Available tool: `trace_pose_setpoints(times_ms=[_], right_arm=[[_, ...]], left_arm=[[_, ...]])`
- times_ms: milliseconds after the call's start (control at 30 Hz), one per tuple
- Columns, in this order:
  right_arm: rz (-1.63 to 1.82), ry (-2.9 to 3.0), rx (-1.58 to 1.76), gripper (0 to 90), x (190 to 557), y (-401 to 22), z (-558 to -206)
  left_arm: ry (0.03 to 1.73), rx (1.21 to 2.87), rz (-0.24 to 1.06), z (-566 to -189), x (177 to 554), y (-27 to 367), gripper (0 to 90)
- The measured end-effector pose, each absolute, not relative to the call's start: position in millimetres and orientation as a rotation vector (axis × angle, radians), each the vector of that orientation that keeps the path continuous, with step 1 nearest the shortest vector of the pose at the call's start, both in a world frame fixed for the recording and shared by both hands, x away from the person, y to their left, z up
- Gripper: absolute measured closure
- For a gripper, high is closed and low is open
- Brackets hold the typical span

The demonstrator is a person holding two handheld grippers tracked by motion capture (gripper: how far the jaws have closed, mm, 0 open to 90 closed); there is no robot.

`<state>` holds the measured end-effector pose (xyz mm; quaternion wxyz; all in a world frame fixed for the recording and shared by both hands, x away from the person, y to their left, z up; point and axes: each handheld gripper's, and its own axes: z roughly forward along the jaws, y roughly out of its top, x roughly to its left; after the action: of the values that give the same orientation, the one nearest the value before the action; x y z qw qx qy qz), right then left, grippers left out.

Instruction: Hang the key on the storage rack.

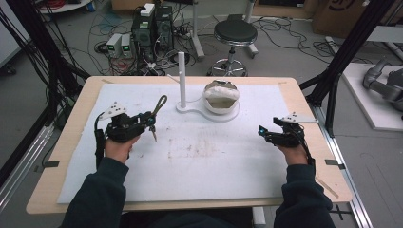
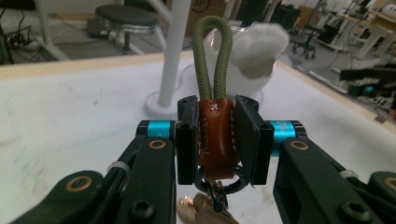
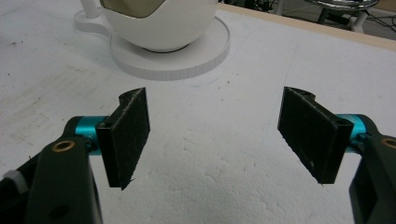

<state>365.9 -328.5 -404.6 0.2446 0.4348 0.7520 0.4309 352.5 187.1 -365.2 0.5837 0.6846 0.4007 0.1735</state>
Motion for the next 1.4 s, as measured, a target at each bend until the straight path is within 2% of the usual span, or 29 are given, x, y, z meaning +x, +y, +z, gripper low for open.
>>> trace_pose_setpoints(times_ms=[200, 533, 867, 1100, 1200, 1267, 1400], right_arm=[[1.178, 2.059, 1.184, 25.4, 365.8, -327.6, -404.7], [1.178, 2.059, 1.184, 25.4, 365.5, -328.9, -404.7], [1.183, 2.063, 1.187, 25.4, 365.8, -328.5, -405.3], [1.179, 2.067, 1.185, 25.4, 366.1, -328.8, -405.8], [1.180, 2.066, 1.185, 25.4, 365.7, -328.7, -405.6], [1.184, 2.063, 1.186, 25.4, 365.7, -328.8, -405.6], [1.184, 2.065, 1.187, 25.4, 365.3, -329.2, -405.9]], left_arm=[[0.874, 1.601, 0.446, -339.0, 373.5, 165.0, 70.5], [0.888, 1.618, 0.515, -318.1, 401.5, 144.2, 70.4], [0.975, 1.700, 0.549, -326.5, 419.5, 131.4, 70.4], [0.987, 1.710, 0.520, -334.1, 427.0, 129.7, 69.6], [0.975, 1.712, 0.502, -336.9, 429.0, 129.3, 66.2], [0.978, 1.695, 0.474, -338.2, 430.3, 129.8, 53.2], [0.969, 1.667, 0.449, -342.4, 429.6, 134.4, 42.5]])
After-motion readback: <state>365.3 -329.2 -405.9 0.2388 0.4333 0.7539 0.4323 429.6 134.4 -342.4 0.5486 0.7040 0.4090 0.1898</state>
